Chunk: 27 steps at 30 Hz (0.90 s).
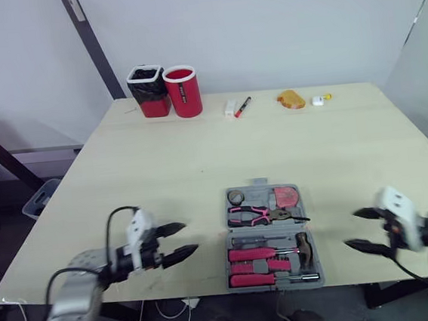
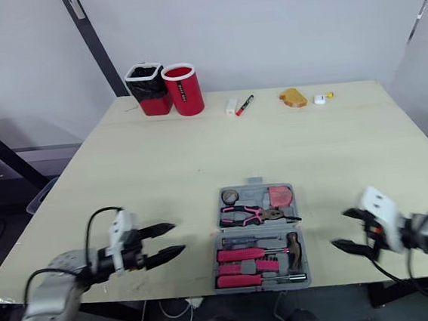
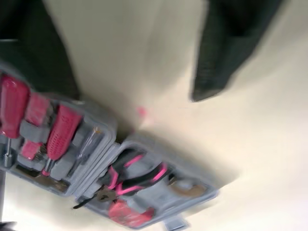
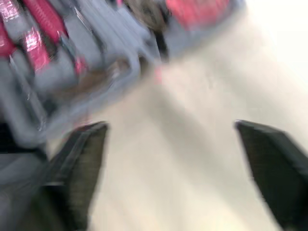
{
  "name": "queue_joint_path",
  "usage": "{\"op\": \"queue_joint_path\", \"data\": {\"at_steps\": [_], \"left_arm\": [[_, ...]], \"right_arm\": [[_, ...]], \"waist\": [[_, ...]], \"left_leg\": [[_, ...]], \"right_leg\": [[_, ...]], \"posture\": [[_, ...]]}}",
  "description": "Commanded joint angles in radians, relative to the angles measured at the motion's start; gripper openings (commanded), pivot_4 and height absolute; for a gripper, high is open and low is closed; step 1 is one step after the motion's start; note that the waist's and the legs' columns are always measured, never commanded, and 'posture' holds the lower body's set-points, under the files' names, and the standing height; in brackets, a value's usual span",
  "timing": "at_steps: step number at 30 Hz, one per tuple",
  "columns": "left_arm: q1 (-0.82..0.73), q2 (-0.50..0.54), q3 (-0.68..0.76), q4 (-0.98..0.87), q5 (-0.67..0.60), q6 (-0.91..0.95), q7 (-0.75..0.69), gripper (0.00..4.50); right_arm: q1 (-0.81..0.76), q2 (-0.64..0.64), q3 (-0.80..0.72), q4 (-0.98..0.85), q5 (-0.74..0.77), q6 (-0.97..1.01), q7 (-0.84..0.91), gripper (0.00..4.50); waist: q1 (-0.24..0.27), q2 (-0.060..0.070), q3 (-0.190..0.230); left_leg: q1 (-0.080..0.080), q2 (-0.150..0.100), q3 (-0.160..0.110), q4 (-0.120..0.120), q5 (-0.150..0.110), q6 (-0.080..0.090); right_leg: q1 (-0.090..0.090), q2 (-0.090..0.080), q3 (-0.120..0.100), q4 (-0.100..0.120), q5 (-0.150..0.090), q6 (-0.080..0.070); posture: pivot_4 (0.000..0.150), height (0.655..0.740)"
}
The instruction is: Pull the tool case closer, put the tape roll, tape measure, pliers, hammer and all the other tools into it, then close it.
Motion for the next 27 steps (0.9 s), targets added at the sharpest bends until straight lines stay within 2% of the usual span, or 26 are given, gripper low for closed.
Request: {"op": "queue_joint_path", "data": {"at_steps": [1,6,10,13,16,18,21,27], "left_arm": [[0.043,0.037,0.068,-0.079,-0.076,0.044,-0.018,4.40],[0.082,0.062,0.079,-0.175,-0.142,0.113,-0.026,4.40],[0.076,0.056,-0.005,-0.305,-0.161,0.148,-0.041,4.40],[0.024,0.025,-0.086,-0.335,-0.149,0.147,-0.038,3.67],[-0.044,-0.020,-0.184,-0.304,-0.108,0.120,-0.043,2.33],[-0.088,-0.052,-0.256,-0.252,-0.057,0.073,-0.057,1.28],[-0.128,-0.080,-0.324,-0.175,0.001,0.005,-0.080,0.06],[-0.181,-0.121,-0.387,-0.033,0.069,-0.108,-0.106,0.06]], "right_arm": [[0.037,-0.010,-0.140,-0.085,0.095,0.044,-0.003,4.50],[0.054,-0.002,-0.187,-0.120,0.197,0.129,-0.022,4.50],[-0.065,0.014,-0.093,-0.084,0.277,0.284,-0.088,4.50],[-0.199,0.036,0.014,-0.020,0.306,0.389,-0.118,4.50],[-0.346,0.069,0.119,0.083,0.296,0.452,-0.148,4.50],[-0.456,0.099,0.194,0.187,0.271,0.492,-0.171,4.50],[-0.576,0.134,0.267,0.313,0.239,0.504,-0.183,4.50],[-0.737,0.200,0.363,0.529,0.188,0.486,-0.163,4.50]], "waist": [[-0.004,0.000,0.000],[-0.003,0.000,0.000],[-0.002,0.000,0.001],[-0.002,0.000,0.003],[-0.002,0.000,0.003],[-0.003,0.001,0.004],[-0.003,0.000,0.004],[-0.002,0.000,0.004]], "left_leg": [[0.001,0.000,0.001,0.000,0.000,0.000],[0.002,0.002,0.002,0.001,0.000,0.000],[0.001,0.002,0.002,0.001,0.000,0.000],[0.001,0.002,0.003,0.001,0.000,0.000],[0.001,0.001,0.002,0.000,0.000,0.000],[0.000,-0.001,0.003,0.000,0.000,0.000],[-0.001,-0.004,0.003,0.000,0.000,0.000],[-0.001,-0.004,0.003,-0.001,0.000,0.000]], "right_leg": [[0.000,0.000,0.000,0.000,0.000,0.000],[0.000,0.000,0.001,0.000,-0.002,0.003],[0.000,-0.002,0.001,-0.001,0.000,0.000],[0.000,-0.003,0.001,-0.001,0.000,-0.001],[-0.001,-0.001,0.001,-0.001,0.000,-0.001],[-0.002,0.000,0.001,-0.001,0.000,-0.001],[-0.002,0.000,0.001,-0.001,0.000,-0.001],[-0.002,0.001,0.001,-0.001,0.000,-0.001]], "posture": [[0.150,0.7400],[0.150,0.7400],[0.150,0.7400],[0.150,0.7400],[0.150,0.7400],[0.150,0.7400],[0.150,0.7400],[0.150,0.7400]]}}
